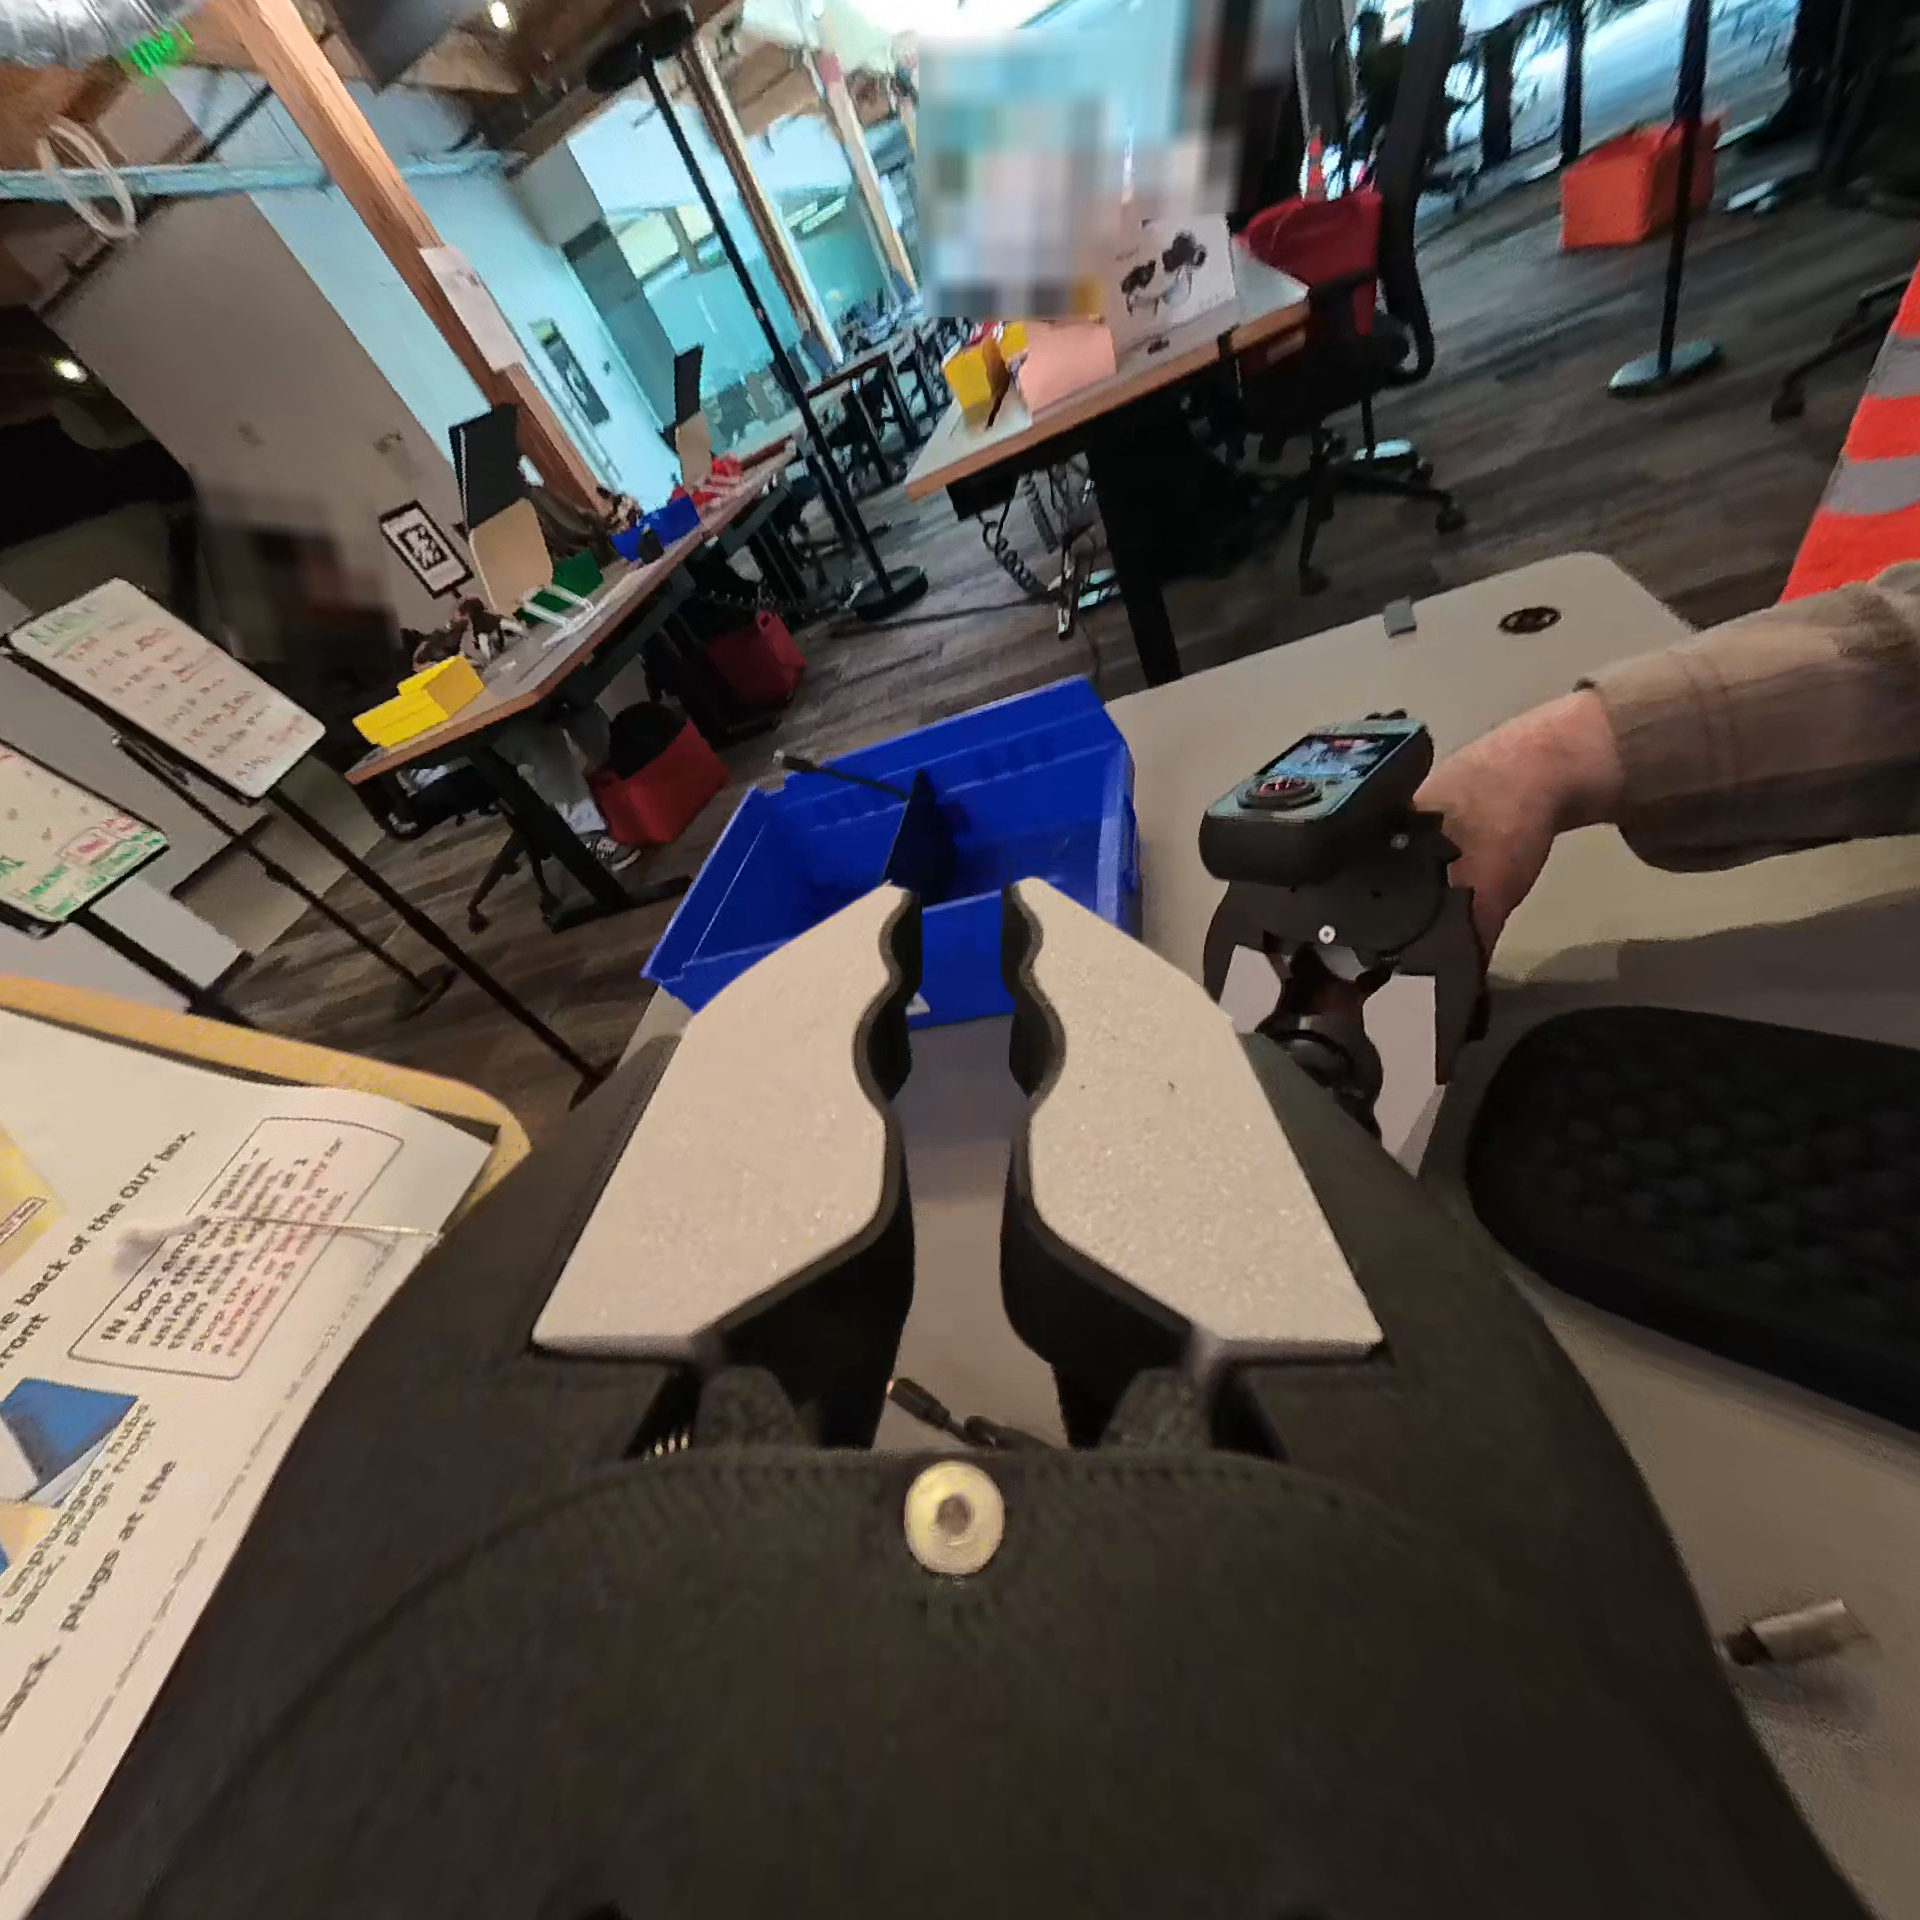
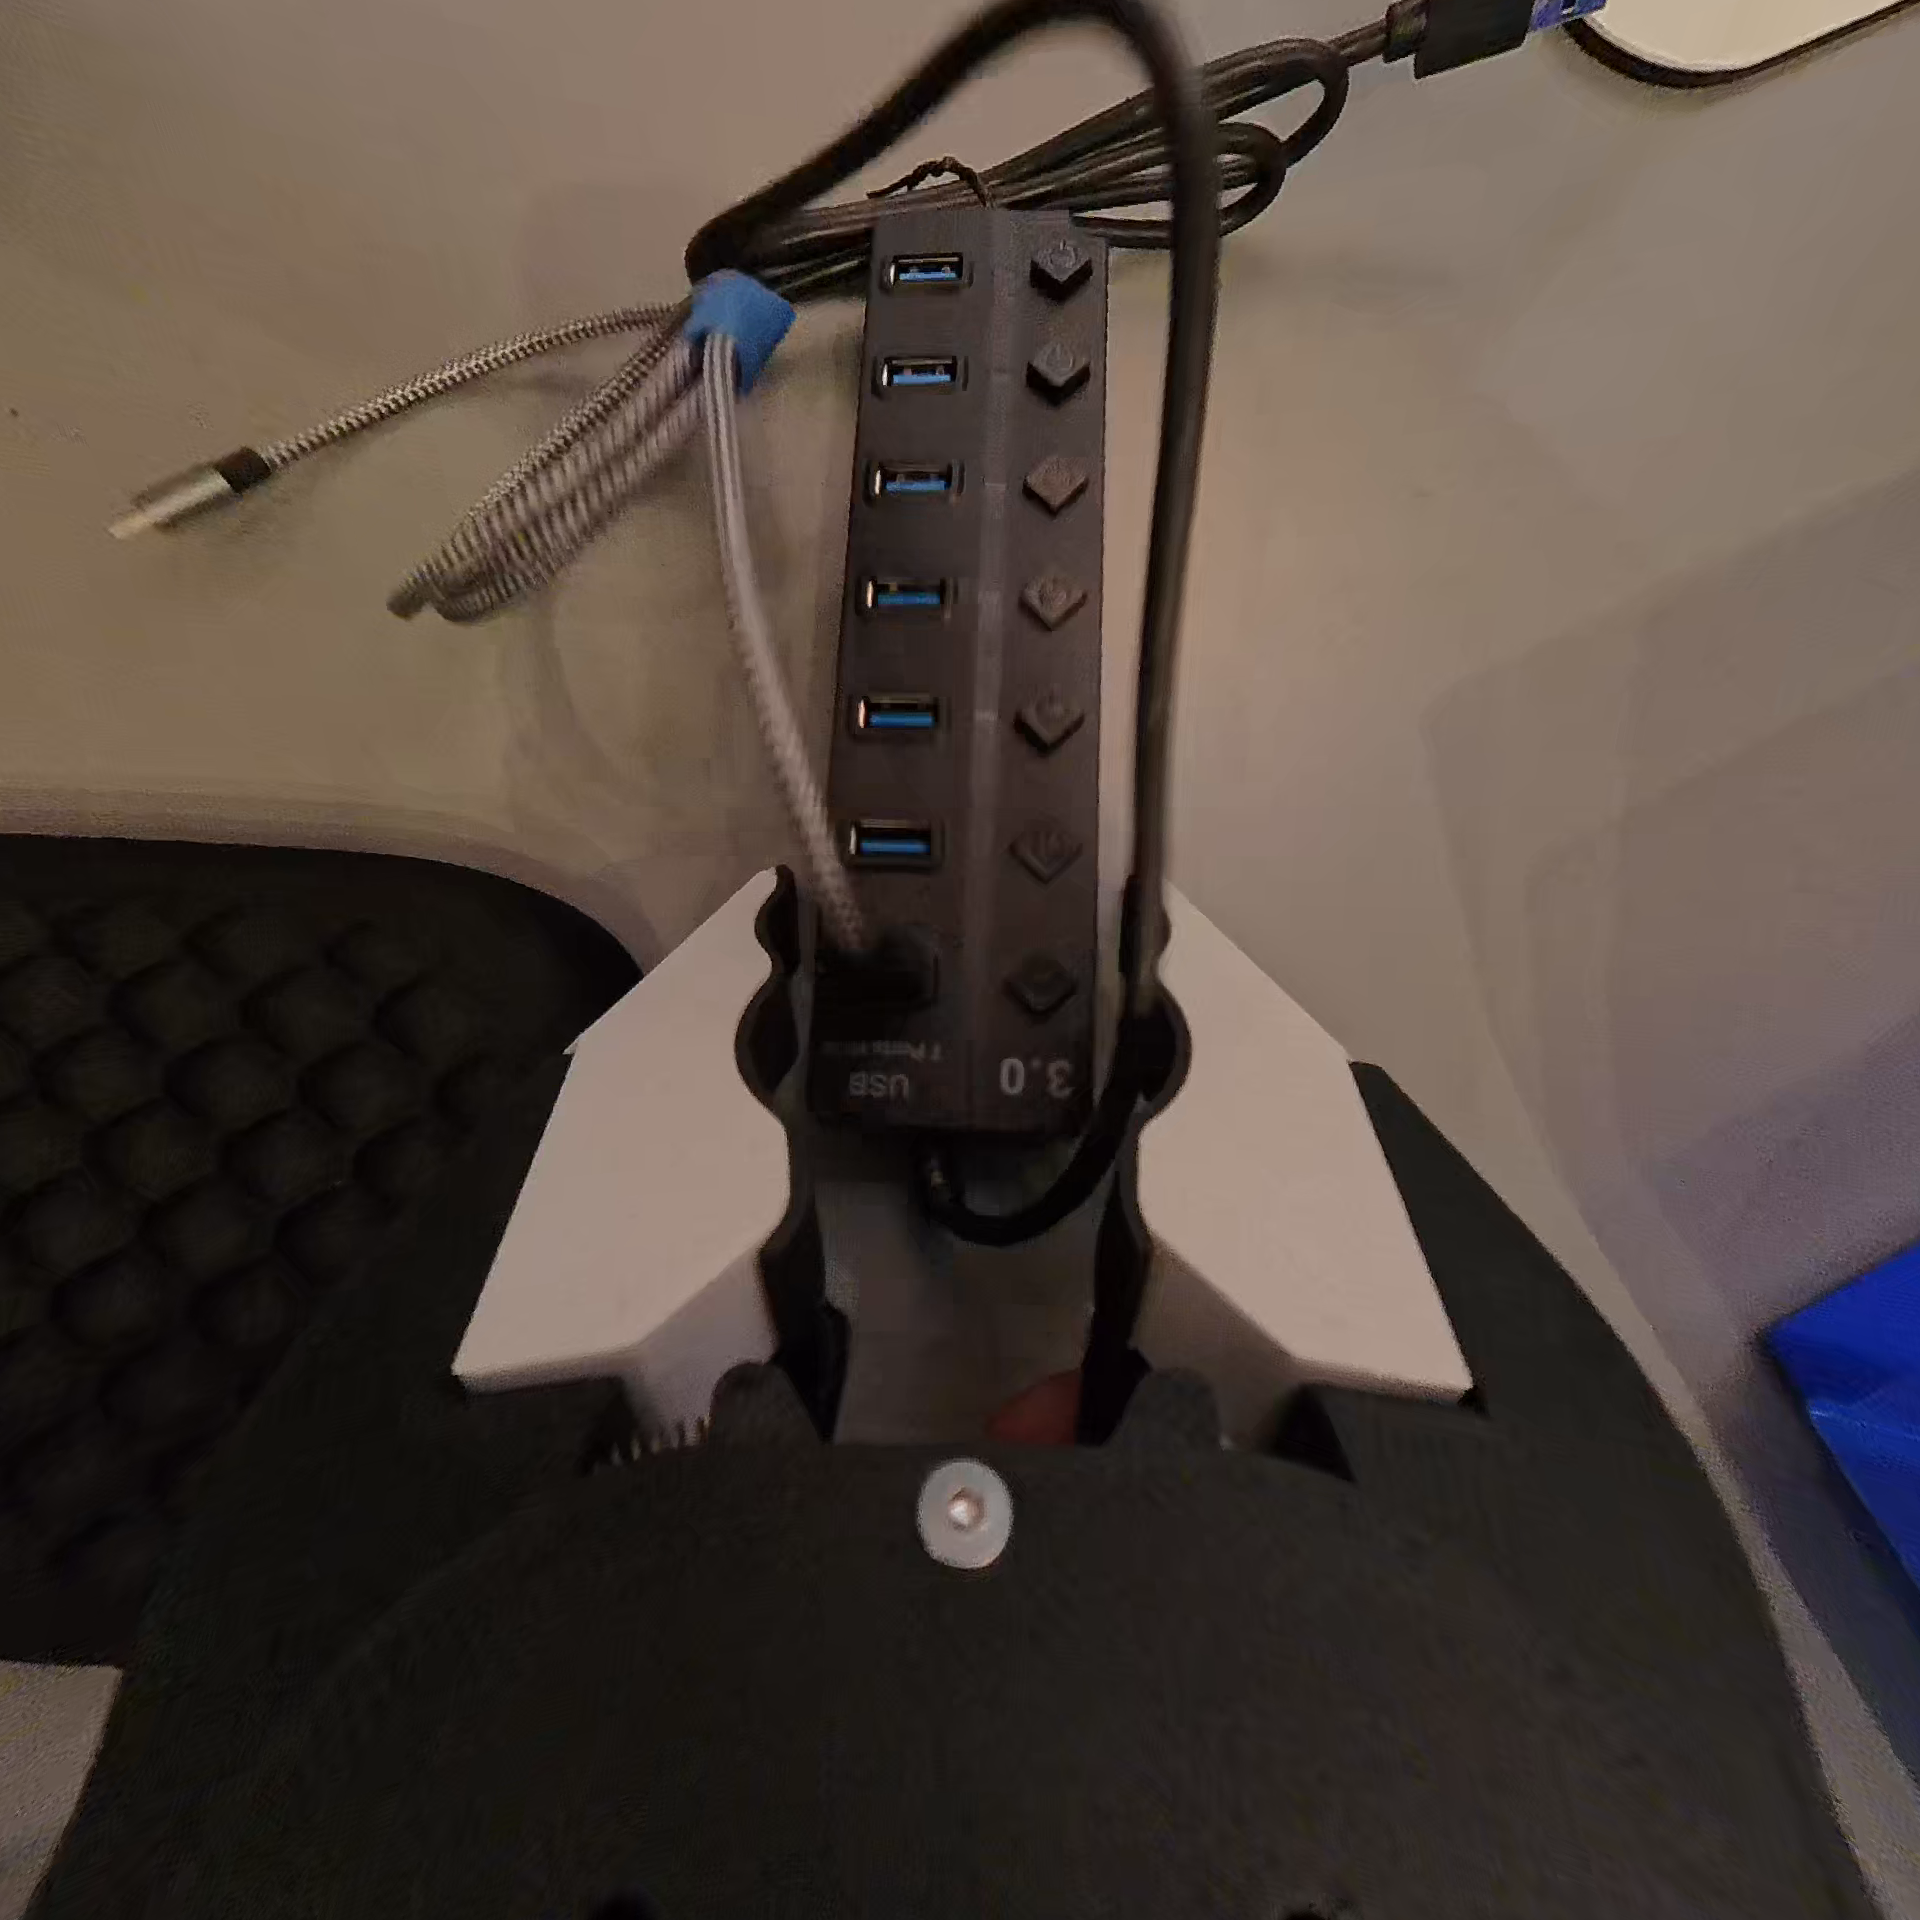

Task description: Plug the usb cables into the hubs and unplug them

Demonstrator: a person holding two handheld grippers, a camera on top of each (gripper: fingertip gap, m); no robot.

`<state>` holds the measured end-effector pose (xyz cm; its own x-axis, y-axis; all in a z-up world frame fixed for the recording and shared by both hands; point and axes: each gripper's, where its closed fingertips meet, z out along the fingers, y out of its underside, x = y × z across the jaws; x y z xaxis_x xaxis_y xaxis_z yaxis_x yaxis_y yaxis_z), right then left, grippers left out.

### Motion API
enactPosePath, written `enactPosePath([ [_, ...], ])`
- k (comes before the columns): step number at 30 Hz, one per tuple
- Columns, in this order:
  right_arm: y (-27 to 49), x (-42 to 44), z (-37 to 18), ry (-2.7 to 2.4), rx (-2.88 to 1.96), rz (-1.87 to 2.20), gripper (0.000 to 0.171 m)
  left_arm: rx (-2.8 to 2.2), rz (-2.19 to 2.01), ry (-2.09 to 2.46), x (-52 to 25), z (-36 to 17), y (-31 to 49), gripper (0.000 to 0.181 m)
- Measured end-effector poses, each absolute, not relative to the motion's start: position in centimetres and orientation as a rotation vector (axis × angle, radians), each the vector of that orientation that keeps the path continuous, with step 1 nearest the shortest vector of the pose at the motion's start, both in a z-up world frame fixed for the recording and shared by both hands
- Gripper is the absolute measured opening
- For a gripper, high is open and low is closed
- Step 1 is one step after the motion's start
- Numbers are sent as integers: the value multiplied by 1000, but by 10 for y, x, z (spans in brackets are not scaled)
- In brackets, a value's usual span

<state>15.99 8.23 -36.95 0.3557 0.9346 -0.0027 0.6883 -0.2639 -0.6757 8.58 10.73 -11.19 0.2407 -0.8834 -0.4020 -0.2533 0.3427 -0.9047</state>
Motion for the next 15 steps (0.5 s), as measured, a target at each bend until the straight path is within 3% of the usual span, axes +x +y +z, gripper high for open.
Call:
enactPosePath([
  [8,79,164,-369,-1454,-2033,535,66,-1291,-416,1343,68,-117,130,16],
  [11,75,167,-367,-1453,-2021,536,68,-1371,-225,1340,6,-113,150,21],
  [15,70,173,-359,-1402,-2011,566,71,-1572,118,1261,-142,-130,184,25],
])
